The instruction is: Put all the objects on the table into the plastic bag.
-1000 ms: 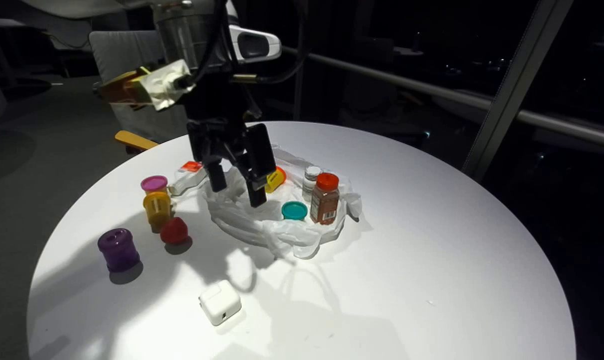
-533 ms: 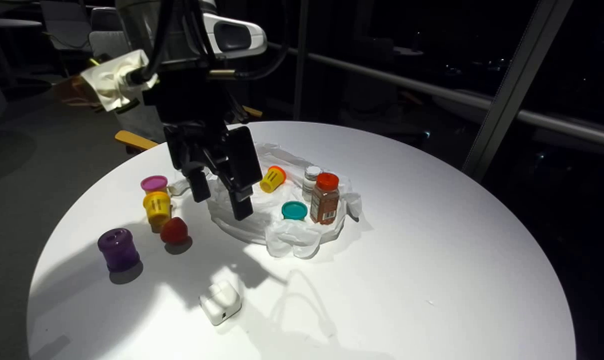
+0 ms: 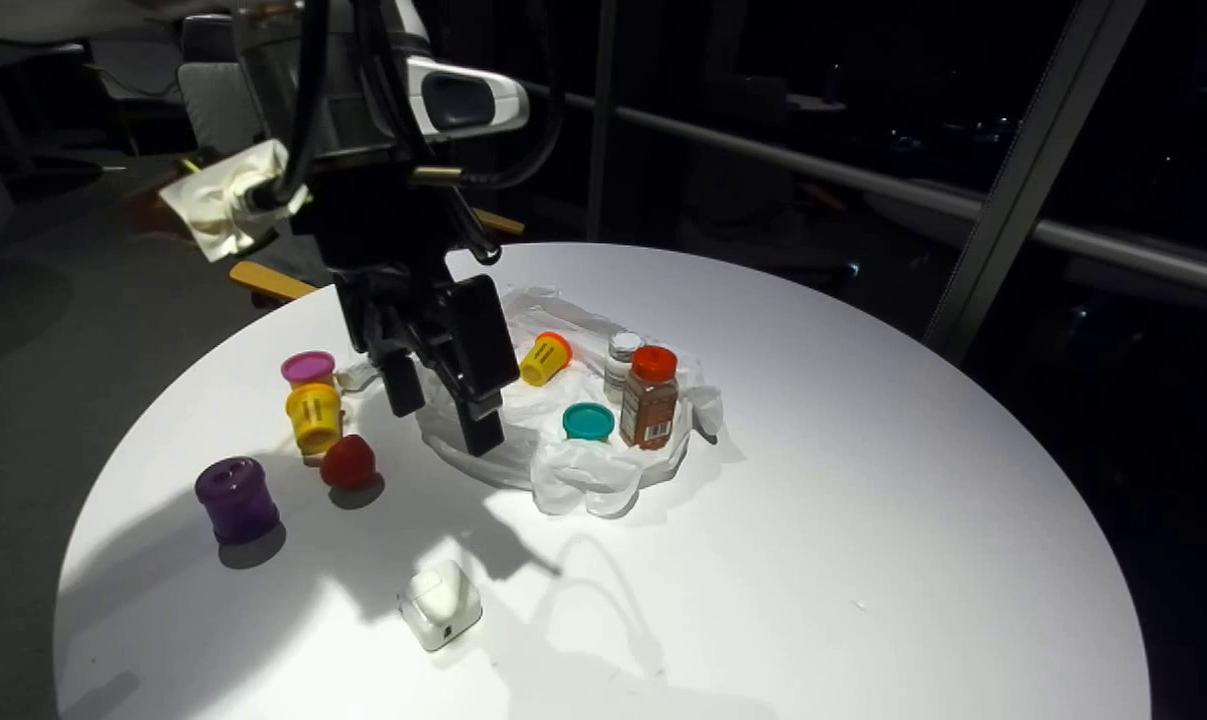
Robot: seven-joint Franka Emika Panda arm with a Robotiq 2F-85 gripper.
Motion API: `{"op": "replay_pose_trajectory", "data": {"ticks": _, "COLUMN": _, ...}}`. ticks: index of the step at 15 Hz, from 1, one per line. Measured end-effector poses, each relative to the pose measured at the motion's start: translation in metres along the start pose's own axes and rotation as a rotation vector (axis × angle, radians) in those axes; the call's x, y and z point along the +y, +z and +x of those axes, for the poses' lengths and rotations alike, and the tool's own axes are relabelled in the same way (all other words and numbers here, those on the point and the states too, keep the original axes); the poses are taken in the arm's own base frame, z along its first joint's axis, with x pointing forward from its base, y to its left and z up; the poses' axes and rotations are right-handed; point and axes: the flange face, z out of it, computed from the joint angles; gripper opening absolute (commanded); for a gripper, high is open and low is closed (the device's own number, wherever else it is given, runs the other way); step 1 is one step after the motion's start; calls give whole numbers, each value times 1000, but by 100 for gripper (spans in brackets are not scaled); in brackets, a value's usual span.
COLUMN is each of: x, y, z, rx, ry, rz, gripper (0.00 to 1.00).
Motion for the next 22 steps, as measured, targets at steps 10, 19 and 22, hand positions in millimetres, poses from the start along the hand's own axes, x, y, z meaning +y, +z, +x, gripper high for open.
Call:
{"op": "replay_pose_trajectory", "data": {"ticks": 10, "x": -12, "y": 63, "z": -30, "rx": 39, "ry": 71, "rz": -13, "gripper": 100}}
{"op": "replay_pose_trajectory", "data": {"ticks": 19, "x": -4, "y": 121, "z": -41, "rx": -11, "ry": 95, "rz": 50, "gripper": 96}}
{"op": "replay_pose_trajectory", "data": {"ticks": 22, "x": -3, "y": 137, "z": -46, "rx": -30, "ry": 98, "rz": 69, "gripper": 70}}
